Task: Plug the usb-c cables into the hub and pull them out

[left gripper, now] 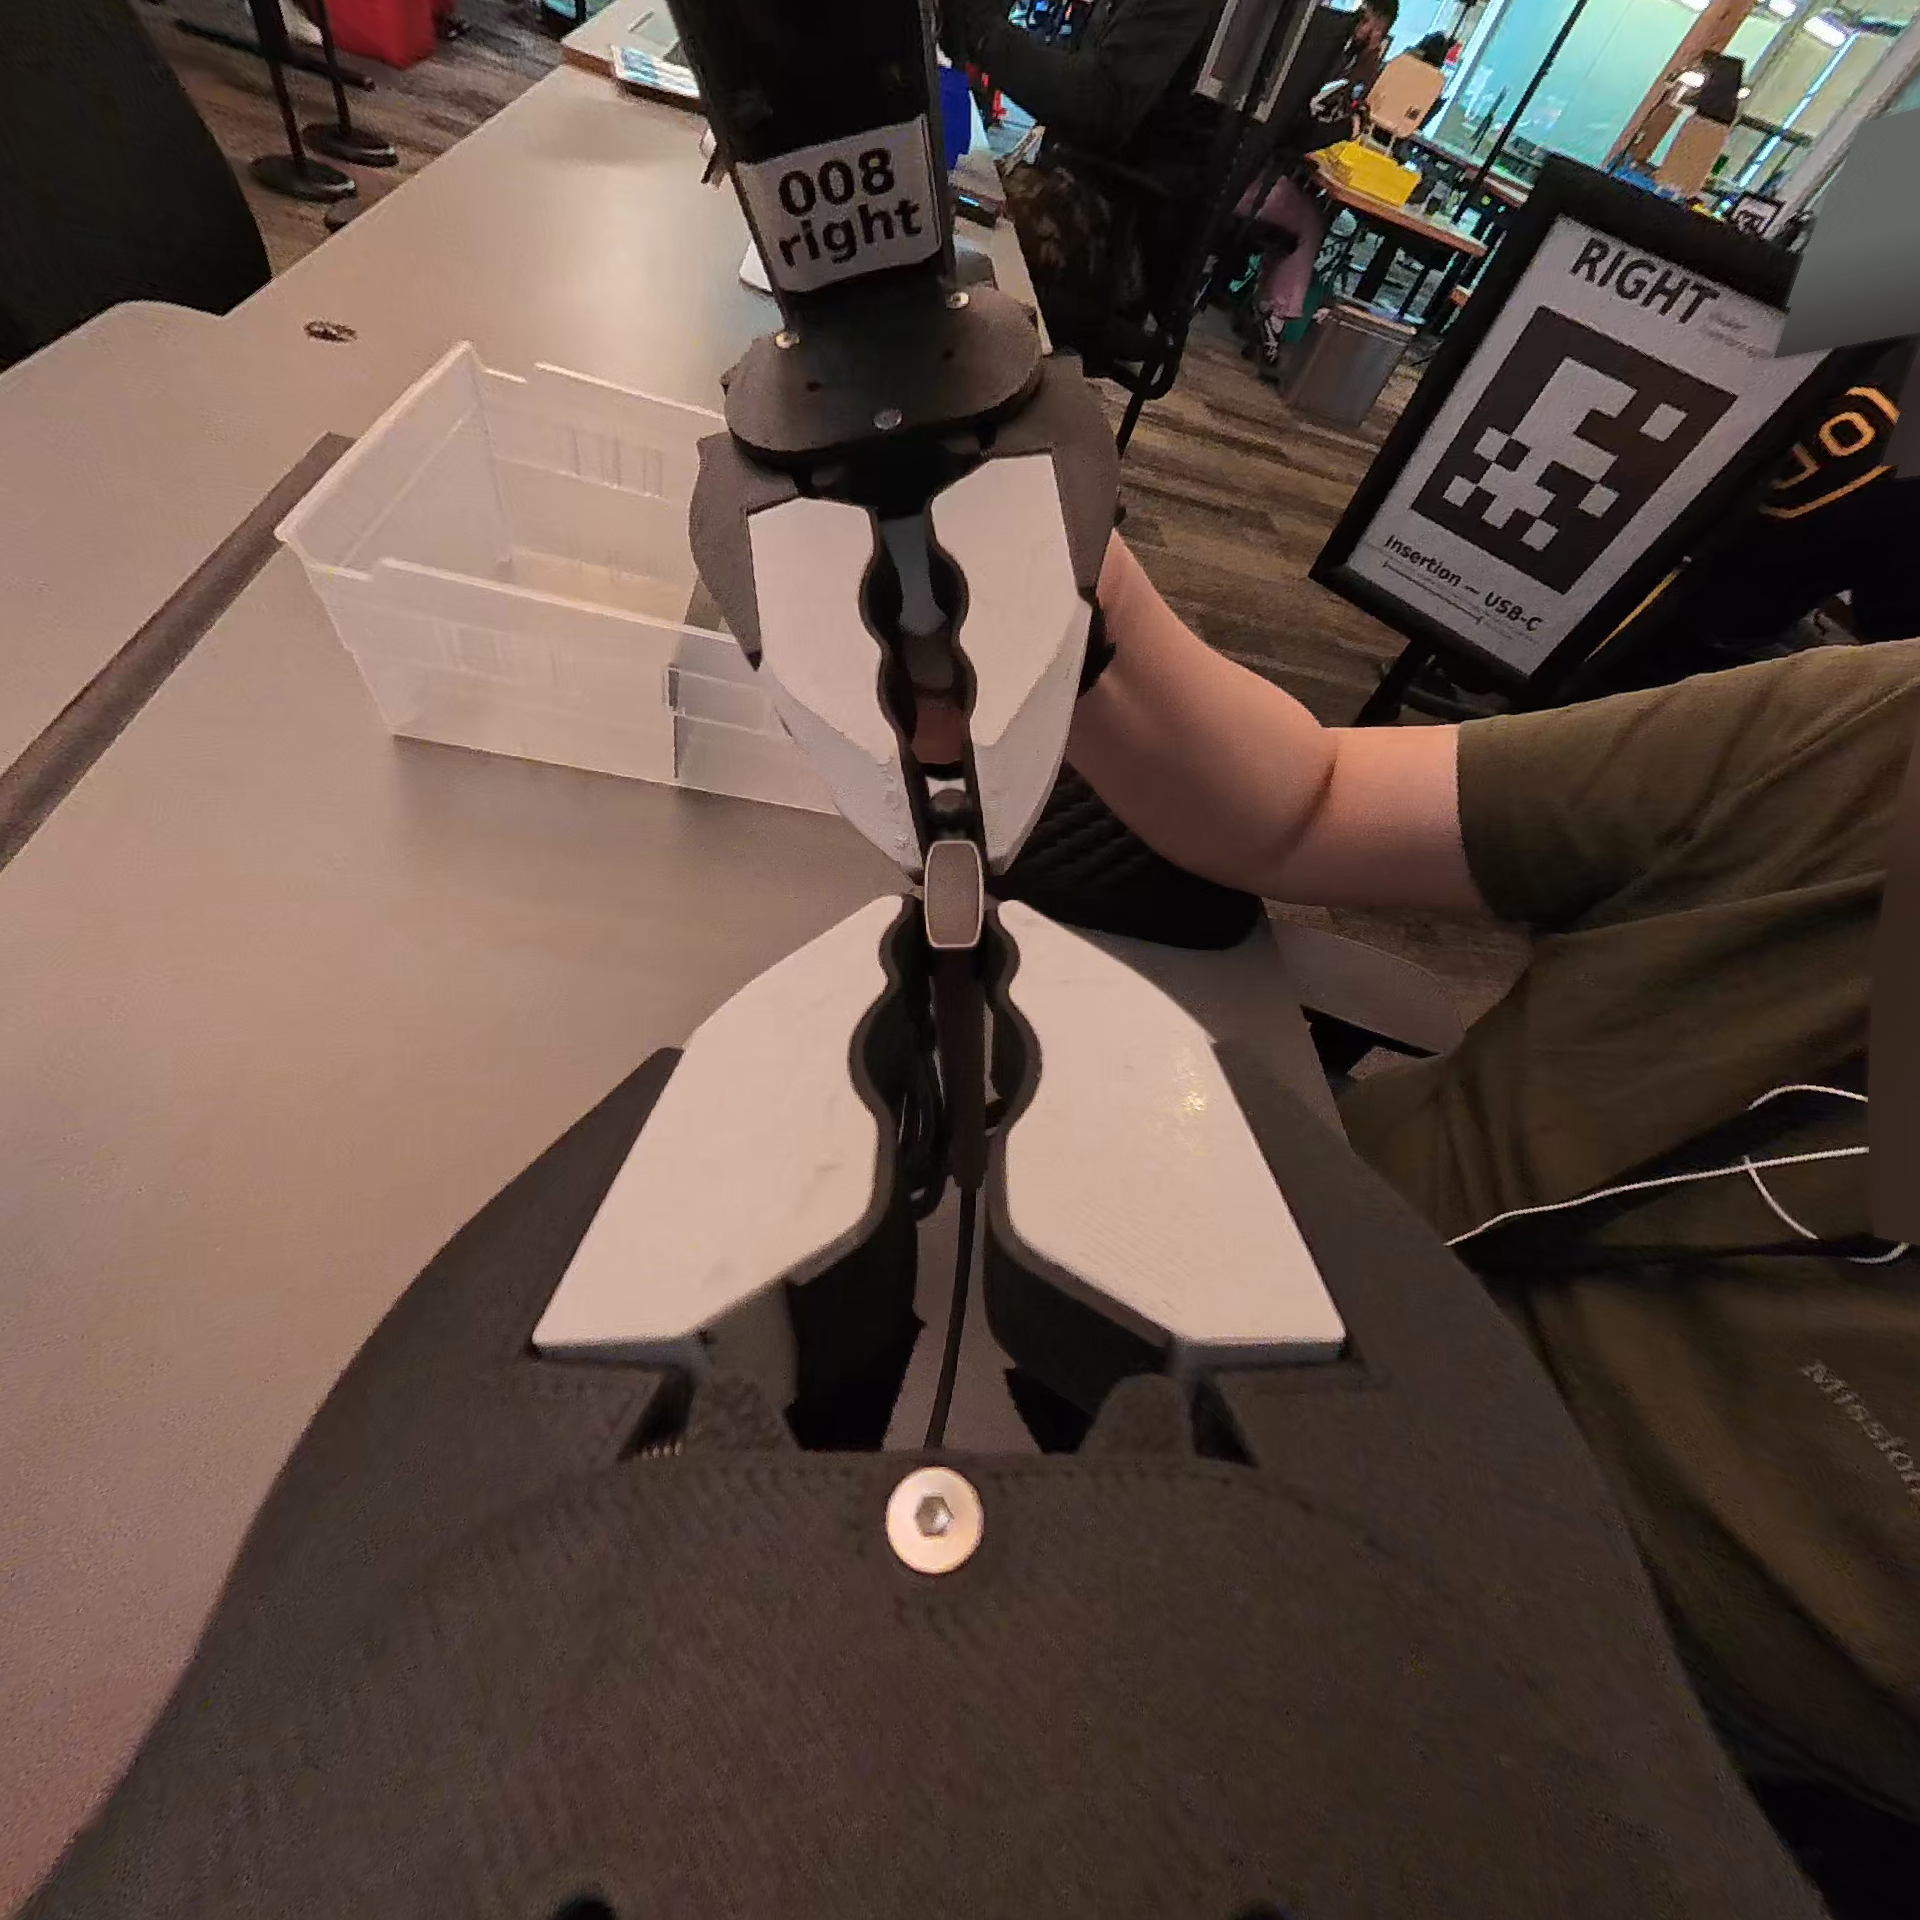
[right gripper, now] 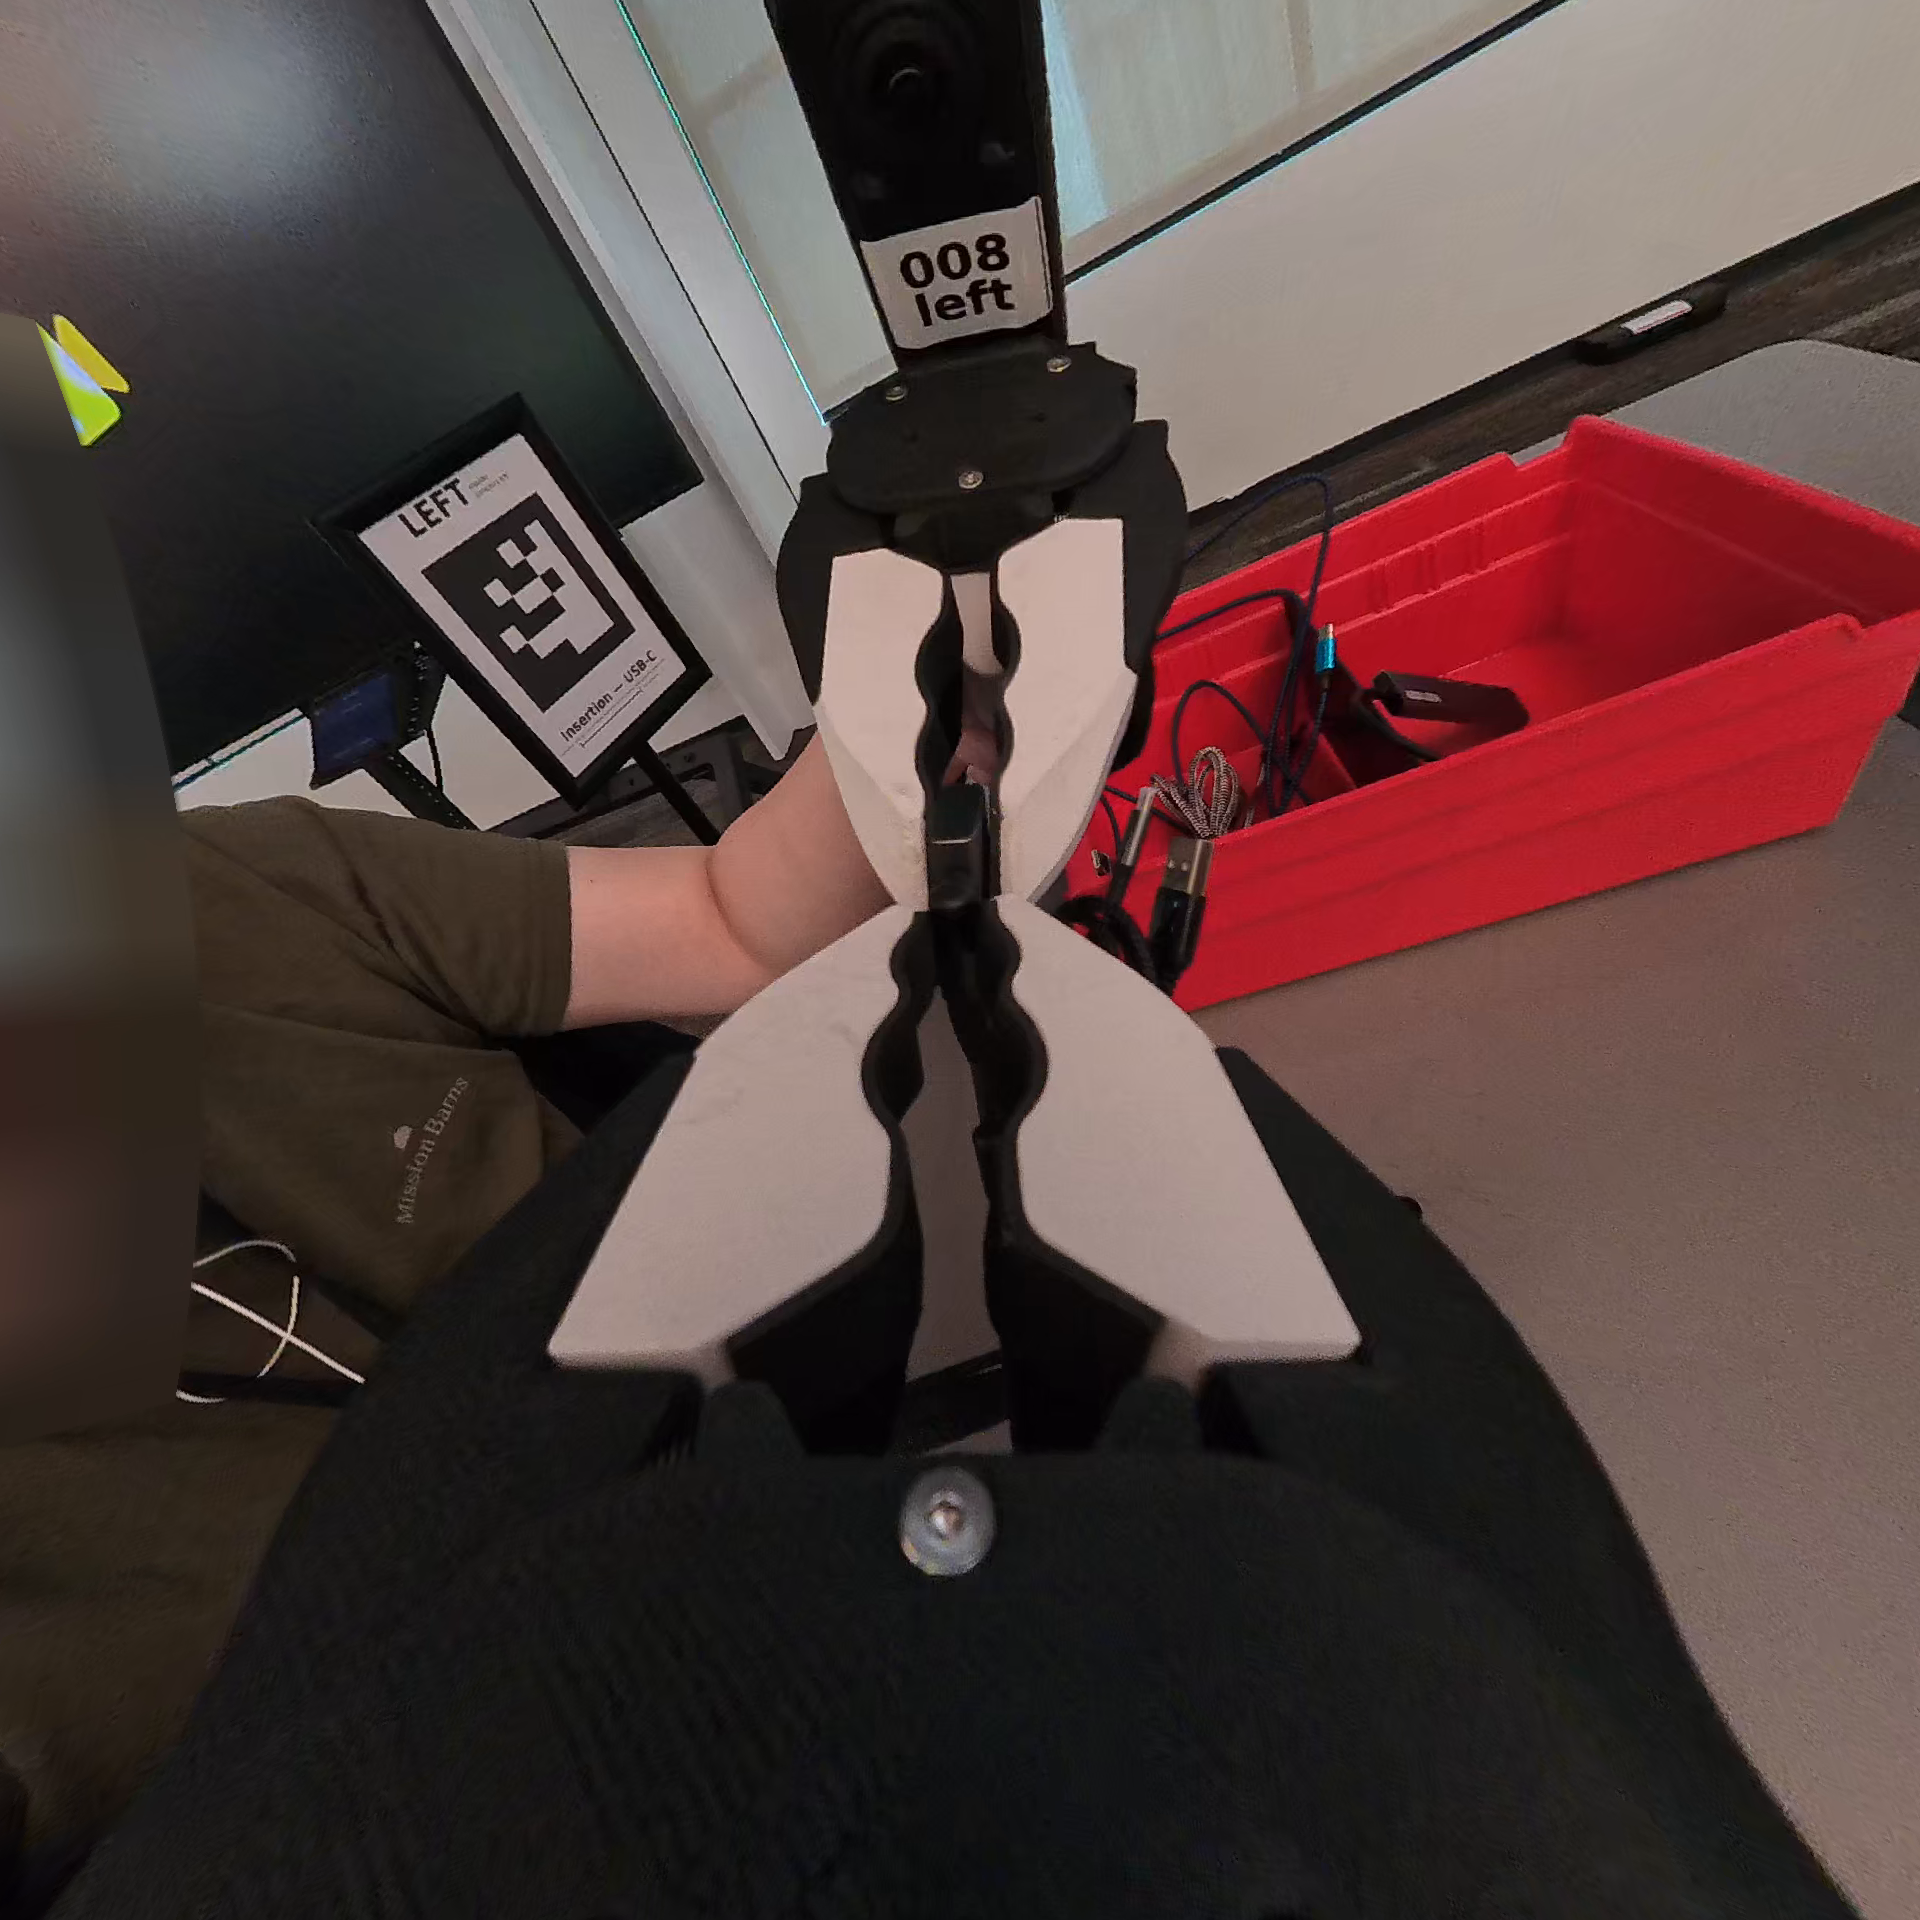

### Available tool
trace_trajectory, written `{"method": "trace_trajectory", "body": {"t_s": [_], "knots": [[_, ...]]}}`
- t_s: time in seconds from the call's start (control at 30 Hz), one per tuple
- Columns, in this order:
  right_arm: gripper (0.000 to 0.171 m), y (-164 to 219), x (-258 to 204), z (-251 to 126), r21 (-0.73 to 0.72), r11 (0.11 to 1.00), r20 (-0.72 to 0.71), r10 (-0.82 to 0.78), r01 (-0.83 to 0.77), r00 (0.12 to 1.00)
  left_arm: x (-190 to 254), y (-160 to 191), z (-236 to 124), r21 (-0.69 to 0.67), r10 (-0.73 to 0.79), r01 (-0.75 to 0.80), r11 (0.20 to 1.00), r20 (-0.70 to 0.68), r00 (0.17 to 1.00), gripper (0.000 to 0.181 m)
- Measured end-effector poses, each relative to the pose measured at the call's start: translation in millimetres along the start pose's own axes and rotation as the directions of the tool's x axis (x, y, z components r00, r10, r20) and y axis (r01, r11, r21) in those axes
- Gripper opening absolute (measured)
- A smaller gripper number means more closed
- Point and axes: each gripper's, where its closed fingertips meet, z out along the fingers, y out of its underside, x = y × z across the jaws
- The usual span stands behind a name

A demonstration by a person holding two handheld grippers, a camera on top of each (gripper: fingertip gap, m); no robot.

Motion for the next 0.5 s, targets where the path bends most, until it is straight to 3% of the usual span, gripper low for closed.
{"method": "trace_trajectory", "body": {"t_s": [0.2,0.27,0.5], "knots": [[0.012,-24.3,-5.1,-5.0,0.149,0.988,0.032,-0.038,0.033,0.999,1.5,-28.0,-9.5,0.157,-0.021,0.023,0.987,-0.010,1.000,0.009],[0.061,-19.0,3.8,-3.2,0.115,0.993,-0.023,-0.025,0.027,0.999,2.7,-39.1,-18.6,0.227,-0.023,0.022,0.974,0.002,1.000,0.009],[0.068,-6.2,9.6,21.3,0.101,0.991,-0.033,-0.090,0.093,0.995,-5.0,-51.9,-39.5,0.336,-0.068,0.049,0.941,0.044,0.997,0.008]]}}
